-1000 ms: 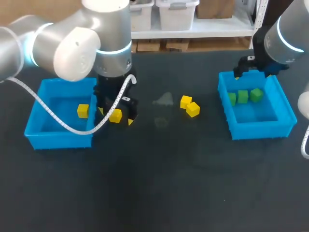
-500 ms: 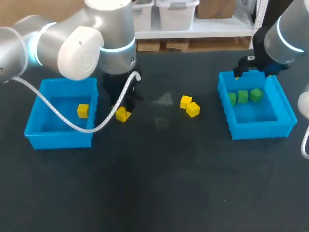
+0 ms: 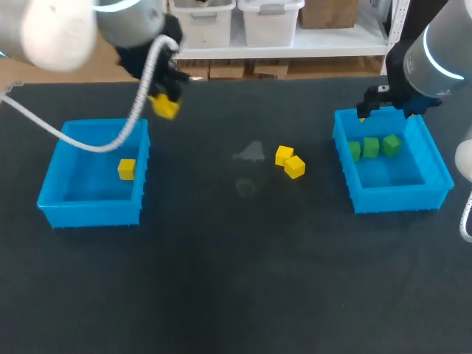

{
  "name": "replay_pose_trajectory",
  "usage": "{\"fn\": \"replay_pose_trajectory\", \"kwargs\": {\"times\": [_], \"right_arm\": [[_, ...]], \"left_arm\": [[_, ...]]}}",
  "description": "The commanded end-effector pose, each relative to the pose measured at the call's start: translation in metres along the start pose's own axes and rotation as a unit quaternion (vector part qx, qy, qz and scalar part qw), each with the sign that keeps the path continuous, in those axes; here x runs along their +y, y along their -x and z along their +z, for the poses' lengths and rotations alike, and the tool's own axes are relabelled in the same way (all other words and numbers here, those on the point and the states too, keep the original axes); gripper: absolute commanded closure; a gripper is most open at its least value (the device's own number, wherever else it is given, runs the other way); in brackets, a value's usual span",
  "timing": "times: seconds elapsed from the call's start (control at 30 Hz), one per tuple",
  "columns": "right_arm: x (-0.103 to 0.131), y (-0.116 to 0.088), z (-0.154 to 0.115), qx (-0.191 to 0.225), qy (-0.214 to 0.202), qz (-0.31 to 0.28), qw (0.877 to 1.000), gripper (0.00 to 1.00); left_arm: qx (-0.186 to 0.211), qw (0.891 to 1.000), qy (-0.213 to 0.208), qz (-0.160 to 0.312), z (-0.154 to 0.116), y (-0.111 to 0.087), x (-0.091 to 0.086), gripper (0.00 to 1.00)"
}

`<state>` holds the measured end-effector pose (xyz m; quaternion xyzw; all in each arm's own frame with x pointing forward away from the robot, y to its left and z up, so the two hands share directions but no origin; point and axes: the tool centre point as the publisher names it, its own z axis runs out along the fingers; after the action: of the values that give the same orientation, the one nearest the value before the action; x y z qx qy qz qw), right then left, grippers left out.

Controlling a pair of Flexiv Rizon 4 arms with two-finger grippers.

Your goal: Put the green cubes in the right bin and the yellow cubes in the left bin.

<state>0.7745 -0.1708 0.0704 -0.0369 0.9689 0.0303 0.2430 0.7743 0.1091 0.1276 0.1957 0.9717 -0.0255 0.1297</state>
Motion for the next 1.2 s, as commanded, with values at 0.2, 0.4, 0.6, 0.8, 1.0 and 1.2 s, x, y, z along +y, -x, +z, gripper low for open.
{"fn": "replay_pose_trajectory", "kwargs": {"times": [0.2,0.4,0.6,0.8,1.0,1.2], "right_arm": [[0.0,-0.001,0.0,-0.002,-0.001,0.0,1.0,0.0],[0.0,-0.001,0.0,-0.002,-0.001,0.0,1.0,0.0],[0.0,-0.001,0.0,-0.002,-0.001,0.0,1.0,0.0],[0.0,-0.001,0.0,-0.002,-0.001,0.0,1.0,0.0],[0.0,-0.001,0.0,-0.002,-0.001,0.0,1.0,0.0],[0.0,-0.001,0.0,-0.002,-0.001,0.0,1.0,0.0]], "left_arm": [[-0.009,0.999,0.026,-0.047,-0.036,-0.063,0.066,1.0],[0.028,0.996,0.032,-0.078,-0.015,-0.098,0.082,1.0],[0.062,0.993,0.035,-0.092,0.011,-0.122,0.088,1.0],[0.082,0.992,0.037,-0.09,0.024,-0.13,0.091,0.79],[0.061,0.996,0.029,-0.066,0.018,-0.11,0.086,0.0],[0.007,0.999,0.007,0.031,-0.012,-0.051,0.057,0.0]]}}
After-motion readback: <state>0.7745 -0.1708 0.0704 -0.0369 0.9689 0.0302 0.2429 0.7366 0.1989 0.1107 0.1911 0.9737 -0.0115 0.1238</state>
